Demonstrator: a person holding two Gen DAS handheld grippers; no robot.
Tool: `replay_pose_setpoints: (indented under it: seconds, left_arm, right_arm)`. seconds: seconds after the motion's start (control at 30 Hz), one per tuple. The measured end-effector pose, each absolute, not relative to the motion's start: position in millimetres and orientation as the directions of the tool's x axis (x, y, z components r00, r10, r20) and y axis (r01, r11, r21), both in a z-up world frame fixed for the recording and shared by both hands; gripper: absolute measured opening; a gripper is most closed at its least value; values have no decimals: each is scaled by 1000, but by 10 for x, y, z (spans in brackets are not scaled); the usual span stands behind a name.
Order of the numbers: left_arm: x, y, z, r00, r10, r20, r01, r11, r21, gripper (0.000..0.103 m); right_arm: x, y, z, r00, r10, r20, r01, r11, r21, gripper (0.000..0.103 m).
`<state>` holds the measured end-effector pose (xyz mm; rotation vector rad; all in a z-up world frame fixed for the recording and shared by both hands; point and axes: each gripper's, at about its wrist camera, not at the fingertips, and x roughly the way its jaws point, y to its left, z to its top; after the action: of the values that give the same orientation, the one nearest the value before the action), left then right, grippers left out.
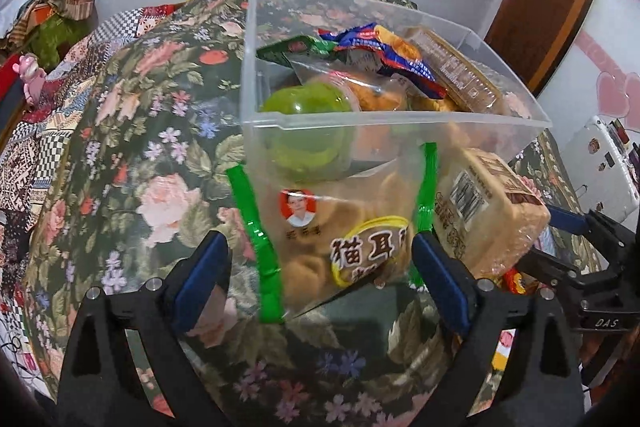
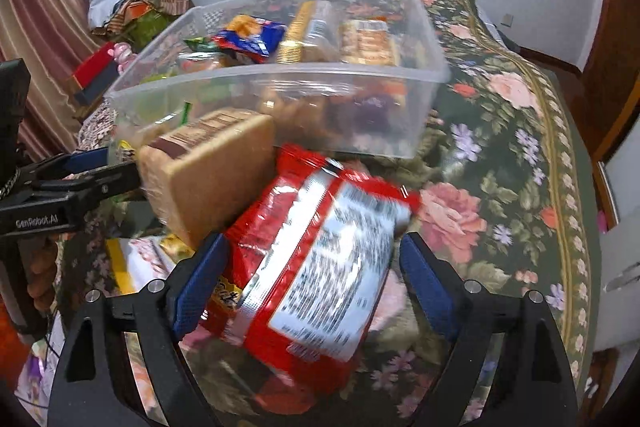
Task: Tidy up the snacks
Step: 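Grasp red snack bag with right gripper while left grasps cat-ear snack bag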
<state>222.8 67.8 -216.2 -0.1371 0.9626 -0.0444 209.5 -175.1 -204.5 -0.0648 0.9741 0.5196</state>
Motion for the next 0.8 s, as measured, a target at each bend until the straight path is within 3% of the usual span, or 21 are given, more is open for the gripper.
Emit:
replay_pose_setpoints:
  seconds: [0.23,0.37,0.53,0.6,0.67,0.73,0.8]
  left_arm:
    - [2301,599,-2256,571,-123,-812,-21,986,-164,94]
    - [2286,563,-2255,570,-162,-805,4,981,-195,78]
    - [2226,497,-2230,574,-175,-800,13,979,-205,68]
    - [2179,464,-2201,580,-181,-794,21,978,-208,58]
    - [2137,440,-2174,580,-190,-792,30,977,-212,55]
    - [2099,421,-2161,584,-187,-790,32,978,-207,53]
    - [2086,436,-2152,585,-189,-788,31,977,-212,51]
  right_arm:
    - [2048,-2036,-2100,441,386,-810,-398,893,209,86]
    - [2085,-2001,-2065,447,396,-802,-399,891,218,86]
    - [2191,-1813,-2105,432,400,-809,-403,888,224,88]
    - [2225,-1746,-2158,432,384,-816,-400,893,208,89]
    - [2230,-1709,-2179,440,373,-817,-408,893,188,91]
    - [2221,-1697,-2192,441,367,-819,-416,892,176,88]
    - [2179,-1701,-2180,446,370,-815,-429,888,168,72]
